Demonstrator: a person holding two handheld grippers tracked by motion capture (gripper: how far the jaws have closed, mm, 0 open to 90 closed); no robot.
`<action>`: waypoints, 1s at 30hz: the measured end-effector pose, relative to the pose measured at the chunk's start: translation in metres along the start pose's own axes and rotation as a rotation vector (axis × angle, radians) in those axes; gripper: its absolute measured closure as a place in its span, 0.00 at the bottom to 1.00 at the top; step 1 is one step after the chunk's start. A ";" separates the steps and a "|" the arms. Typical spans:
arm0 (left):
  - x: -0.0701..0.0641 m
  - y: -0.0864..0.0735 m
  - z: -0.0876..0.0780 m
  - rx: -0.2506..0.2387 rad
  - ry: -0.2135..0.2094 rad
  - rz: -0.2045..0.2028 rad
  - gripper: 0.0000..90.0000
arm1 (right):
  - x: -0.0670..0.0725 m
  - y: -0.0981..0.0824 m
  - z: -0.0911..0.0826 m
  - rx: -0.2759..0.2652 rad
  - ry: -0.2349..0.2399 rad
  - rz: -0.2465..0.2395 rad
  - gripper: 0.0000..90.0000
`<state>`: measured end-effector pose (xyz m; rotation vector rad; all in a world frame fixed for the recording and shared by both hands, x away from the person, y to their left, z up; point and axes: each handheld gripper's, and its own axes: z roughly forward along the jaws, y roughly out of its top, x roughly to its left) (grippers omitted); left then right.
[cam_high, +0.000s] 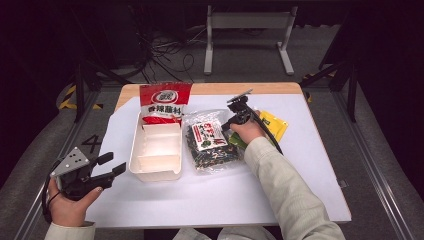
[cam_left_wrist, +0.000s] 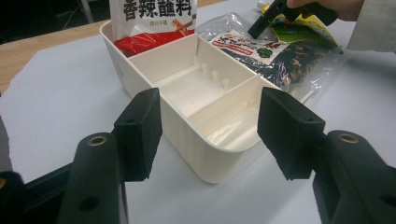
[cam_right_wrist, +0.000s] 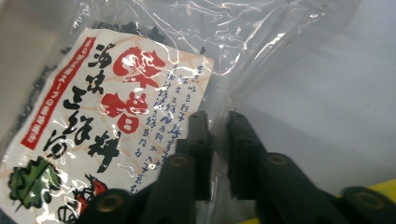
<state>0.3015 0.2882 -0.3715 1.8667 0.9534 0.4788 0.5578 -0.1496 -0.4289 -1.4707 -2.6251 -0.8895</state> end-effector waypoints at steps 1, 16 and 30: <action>0.000 0.000 0.001 -0.001 -0.001 -0.001 0.45 | 0.002 0.000 0.000 -0.001 -0.011 0.002 0.97; -0.006 0.006 0.015 -0.021 -0.042 0.014 0.48 | 0.017 -0.018 -0.062 -0.218 0.026 0.047 1.00; -0.016 0.015 0.037 -0.038 -0.104 0.047 0.50 | 0.049 -0.045 -0.130 -0.405 0.051 -0.034 1.00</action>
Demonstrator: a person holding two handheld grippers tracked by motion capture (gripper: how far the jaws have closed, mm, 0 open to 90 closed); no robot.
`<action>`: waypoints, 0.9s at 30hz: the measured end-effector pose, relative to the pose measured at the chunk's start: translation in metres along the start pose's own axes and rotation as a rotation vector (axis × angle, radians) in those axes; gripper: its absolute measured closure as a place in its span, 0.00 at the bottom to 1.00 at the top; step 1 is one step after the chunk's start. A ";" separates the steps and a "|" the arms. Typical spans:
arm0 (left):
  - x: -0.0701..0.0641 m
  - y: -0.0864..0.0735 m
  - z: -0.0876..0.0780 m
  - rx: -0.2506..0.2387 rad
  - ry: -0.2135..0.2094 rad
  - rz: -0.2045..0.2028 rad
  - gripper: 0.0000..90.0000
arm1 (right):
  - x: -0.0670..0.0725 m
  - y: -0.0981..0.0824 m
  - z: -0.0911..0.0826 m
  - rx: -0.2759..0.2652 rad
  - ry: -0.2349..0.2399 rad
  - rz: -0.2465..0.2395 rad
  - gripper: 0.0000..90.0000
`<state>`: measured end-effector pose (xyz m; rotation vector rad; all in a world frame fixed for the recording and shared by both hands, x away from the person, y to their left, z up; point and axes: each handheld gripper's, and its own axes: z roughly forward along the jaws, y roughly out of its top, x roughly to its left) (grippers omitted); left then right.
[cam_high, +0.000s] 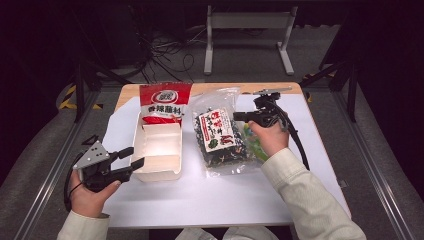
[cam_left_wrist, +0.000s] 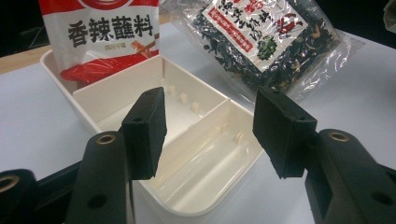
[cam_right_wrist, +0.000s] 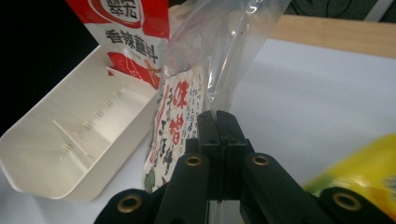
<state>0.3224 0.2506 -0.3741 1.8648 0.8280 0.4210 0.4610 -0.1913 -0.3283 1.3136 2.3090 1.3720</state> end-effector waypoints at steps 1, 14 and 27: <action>0.000 0.001 0.001 0.001 -0.003 0.009 0.50 | 0.003 0.000 -0.004 -0.008 0.003 -0.008 1.00; -0.010 0.010 0.026 0.006 -0.083 0.023 0.48 | 0.030 -0.005 -0.055 -0.149 0.037 -0.112 1.00; -0.027 0.027 0.061 -0.023 -0.216 0.019 0.43 | 0.062 -0.017 -0.093 -0.290 0.099 -0.268 1.00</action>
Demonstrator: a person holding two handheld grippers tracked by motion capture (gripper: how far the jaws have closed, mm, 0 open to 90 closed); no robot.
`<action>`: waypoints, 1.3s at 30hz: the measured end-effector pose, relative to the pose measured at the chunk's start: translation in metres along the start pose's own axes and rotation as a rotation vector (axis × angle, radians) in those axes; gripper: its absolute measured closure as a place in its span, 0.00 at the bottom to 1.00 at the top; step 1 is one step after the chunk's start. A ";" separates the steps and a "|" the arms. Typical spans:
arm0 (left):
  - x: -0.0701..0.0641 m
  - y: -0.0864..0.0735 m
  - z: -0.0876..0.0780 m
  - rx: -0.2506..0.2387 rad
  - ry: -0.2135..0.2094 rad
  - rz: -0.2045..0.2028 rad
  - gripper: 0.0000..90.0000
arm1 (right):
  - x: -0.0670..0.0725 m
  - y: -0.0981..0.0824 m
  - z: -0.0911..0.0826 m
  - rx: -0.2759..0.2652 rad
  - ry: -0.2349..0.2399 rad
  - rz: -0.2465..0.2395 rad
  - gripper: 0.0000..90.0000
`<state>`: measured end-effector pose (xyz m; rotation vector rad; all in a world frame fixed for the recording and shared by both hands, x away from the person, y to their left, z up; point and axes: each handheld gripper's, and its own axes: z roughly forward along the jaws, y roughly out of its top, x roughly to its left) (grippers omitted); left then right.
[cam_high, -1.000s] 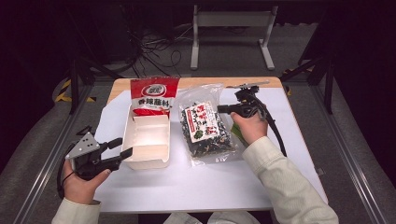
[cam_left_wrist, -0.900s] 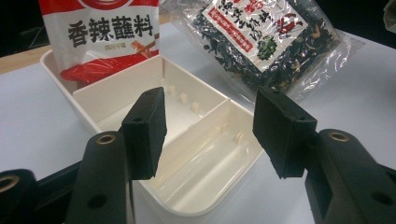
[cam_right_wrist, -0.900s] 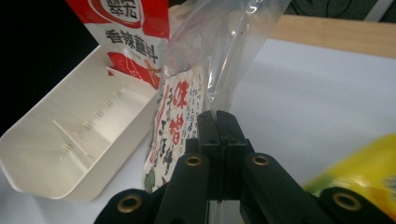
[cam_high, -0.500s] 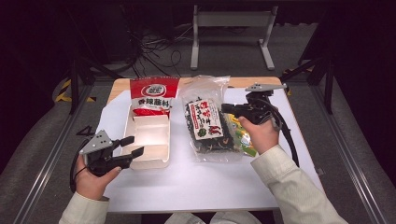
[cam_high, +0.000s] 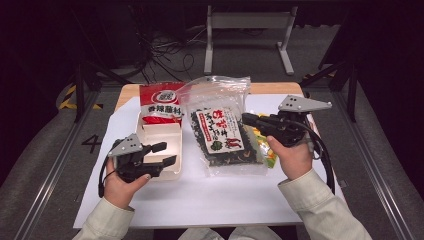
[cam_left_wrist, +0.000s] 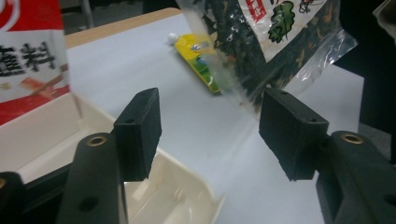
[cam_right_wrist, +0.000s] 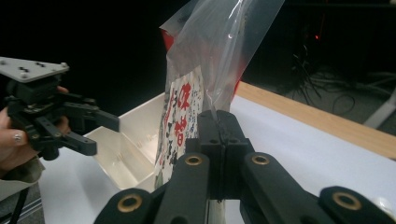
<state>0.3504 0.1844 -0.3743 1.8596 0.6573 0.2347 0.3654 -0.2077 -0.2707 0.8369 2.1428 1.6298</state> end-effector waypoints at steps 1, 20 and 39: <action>-0.001 0.001 0.004 -0.001 -0.009 -0.002 0.43 | 0.000 0.000 0.000 0.000 0.000 0.000 1.00; -0.017 0.014 0.051 -0.064 -0.207 -0.002 0.43 | 0.020 -0.015 0.009 -0.102 0.099 -0.040 1.00; -0.012 0.034 0.022 -0.152 -0.169 0.110 0.73 | 0.025 -0.024 0.002 -0.114 0.052 -0.081 1.00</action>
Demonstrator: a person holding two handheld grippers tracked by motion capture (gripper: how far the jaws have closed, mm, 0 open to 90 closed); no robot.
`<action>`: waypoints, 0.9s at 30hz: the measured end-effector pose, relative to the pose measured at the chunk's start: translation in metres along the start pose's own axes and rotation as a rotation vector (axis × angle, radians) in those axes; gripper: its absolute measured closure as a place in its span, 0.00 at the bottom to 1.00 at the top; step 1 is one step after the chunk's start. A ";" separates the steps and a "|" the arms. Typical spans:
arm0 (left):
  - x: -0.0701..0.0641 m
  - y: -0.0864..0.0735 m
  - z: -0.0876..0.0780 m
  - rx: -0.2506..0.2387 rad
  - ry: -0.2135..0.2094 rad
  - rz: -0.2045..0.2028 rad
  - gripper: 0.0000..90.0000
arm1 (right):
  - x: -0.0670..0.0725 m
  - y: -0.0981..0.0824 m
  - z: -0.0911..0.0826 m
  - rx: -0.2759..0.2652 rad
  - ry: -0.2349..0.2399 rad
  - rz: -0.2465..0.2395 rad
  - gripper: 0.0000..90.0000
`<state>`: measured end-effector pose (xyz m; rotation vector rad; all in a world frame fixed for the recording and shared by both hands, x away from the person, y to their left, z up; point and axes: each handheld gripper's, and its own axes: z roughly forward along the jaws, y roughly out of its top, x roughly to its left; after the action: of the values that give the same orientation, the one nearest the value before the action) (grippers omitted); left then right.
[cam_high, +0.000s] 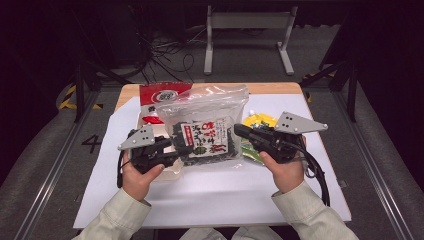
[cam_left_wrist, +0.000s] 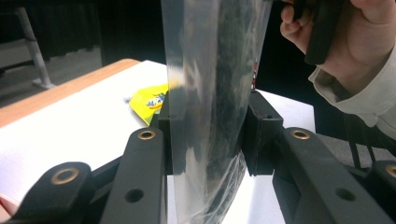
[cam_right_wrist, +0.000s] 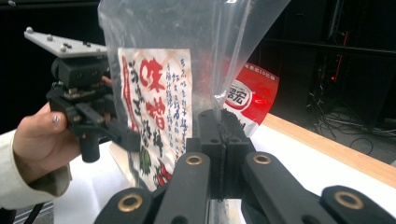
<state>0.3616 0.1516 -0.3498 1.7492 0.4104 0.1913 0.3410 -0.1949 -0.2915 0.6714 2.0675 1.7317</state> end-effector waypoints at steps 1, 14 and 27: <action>0.000 0.002 -0.002 -0.007 0.002 0.001 0.73 | 0.001 -0.001 -0.001 0.004 0.003 -0.001 1.00; -0.004 0.008 -0.018 -0.042 0.082 0.074 0.77 | -0.006 0.001 -0.006 -0.005 -0.067 -0.007 0.94; 0.034 0.007 -0.078 -0.044 0.341 0.053 0.77 | -0.023 -0.005 -0.016 0.013 -0.096 0.036 0.92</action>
<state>0.3676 0.2338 -0.3288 1.6873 0.6017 0.5375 0.3504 -0.2217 -0.2940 0.7841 2.0149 1.6725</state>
